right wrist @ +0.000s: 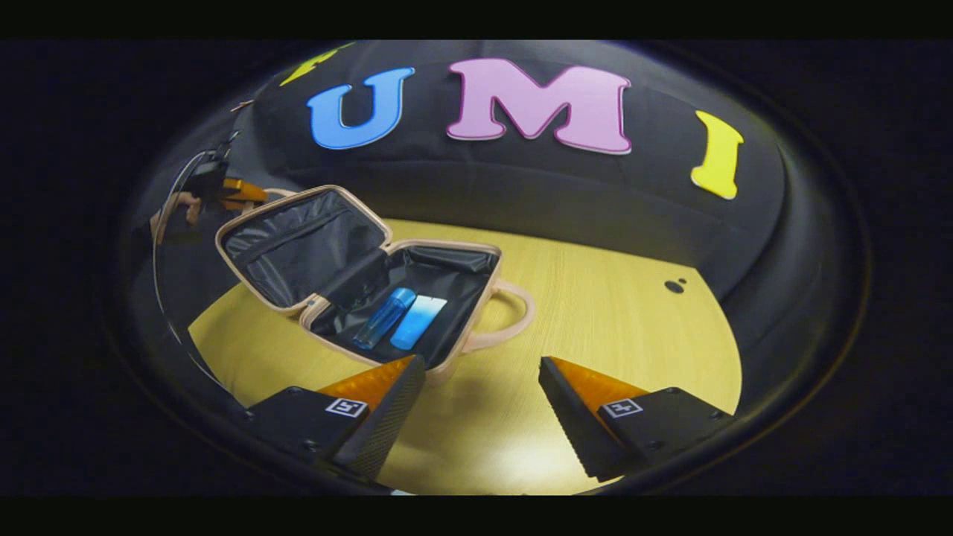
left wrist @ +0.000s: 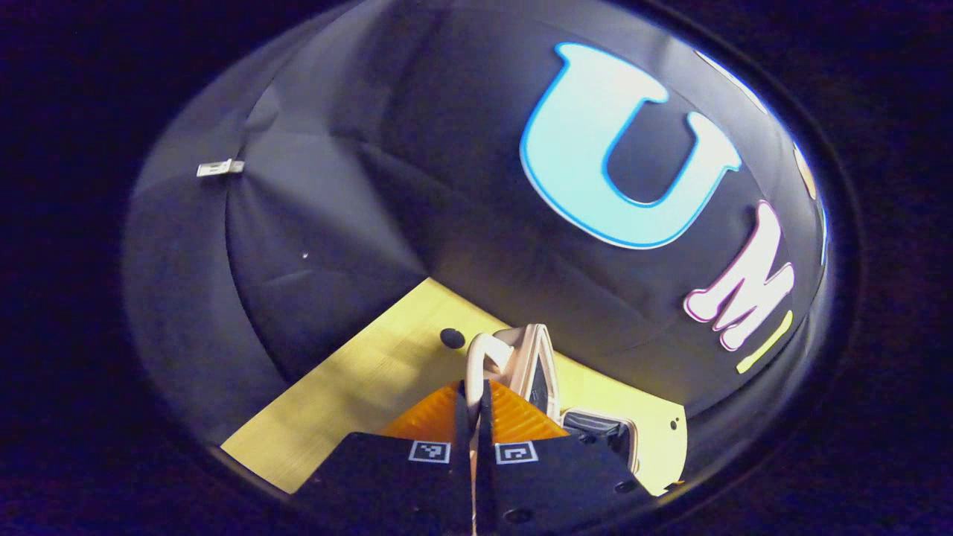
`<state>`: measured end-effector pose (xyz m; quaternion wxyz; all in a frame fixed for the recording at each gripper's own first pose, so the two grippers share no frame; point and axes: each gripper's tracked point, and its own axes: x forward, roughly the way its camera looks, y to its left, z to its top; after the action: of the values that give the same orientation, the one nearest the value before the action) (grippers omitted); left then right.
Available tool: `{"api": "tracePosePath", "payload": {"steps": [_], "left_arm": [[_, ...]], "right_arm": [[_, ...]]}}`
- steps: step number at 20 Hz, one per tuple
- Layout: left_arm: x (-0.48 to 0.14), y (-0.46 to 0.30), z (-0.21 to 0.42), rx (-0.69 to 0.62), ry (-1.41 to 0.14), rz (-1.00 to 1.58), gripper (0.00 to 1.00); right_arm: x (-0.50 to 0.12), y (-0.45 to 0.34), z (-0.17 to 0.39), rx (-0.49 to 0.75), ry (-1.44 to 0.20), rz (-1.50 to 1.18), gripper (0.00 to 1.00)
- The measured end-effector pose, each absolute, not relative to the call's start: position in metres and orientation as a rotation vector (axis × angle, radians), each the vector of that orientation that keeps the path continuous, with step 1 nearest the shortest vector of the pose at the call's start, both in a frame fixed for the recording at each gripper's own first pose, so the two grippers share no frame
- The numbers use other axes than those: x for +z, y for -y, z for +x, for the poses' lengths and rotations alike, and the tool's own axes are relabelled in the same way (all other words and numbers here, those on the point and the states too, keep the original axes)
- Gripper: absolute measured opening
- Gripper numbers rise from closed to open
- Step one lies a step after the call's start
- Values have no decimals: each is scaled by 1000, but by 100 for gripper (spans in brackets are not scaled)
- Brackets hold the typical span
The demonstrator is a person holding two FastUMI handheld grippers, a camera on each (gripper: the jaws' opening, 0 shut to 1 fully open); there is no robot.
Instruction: First open the suitcase, pack the skin care products into it, and then close the suitcase.
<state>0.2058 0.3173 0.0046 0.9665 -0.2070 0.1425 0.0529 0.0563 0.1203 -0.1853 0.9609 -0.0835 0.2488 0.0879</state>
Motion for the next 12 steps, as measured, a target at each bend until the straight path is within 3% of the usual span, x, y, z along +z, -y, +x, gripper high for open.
{"api": "tracePosePath", "payload": {"steps": [3, 4, 6, 12], "left_arm": [[37, -258, 192, 102, -262, -313, 7], [43, -241, 188, 98, -253, -292, 7], [53, -198, 175, 79, -239, -235, 7], [51, -63, 166, -59, -285, -98, 7]], "right_arm": [[-163, -116, 57, 188, -461, -140, 98], [-157, -111, 57, 188, -454, -128, 91], [-143, -96, 53, 185, -437, -107, 99], [-123, -41, 66, 134, -413, -46, 99]]}}
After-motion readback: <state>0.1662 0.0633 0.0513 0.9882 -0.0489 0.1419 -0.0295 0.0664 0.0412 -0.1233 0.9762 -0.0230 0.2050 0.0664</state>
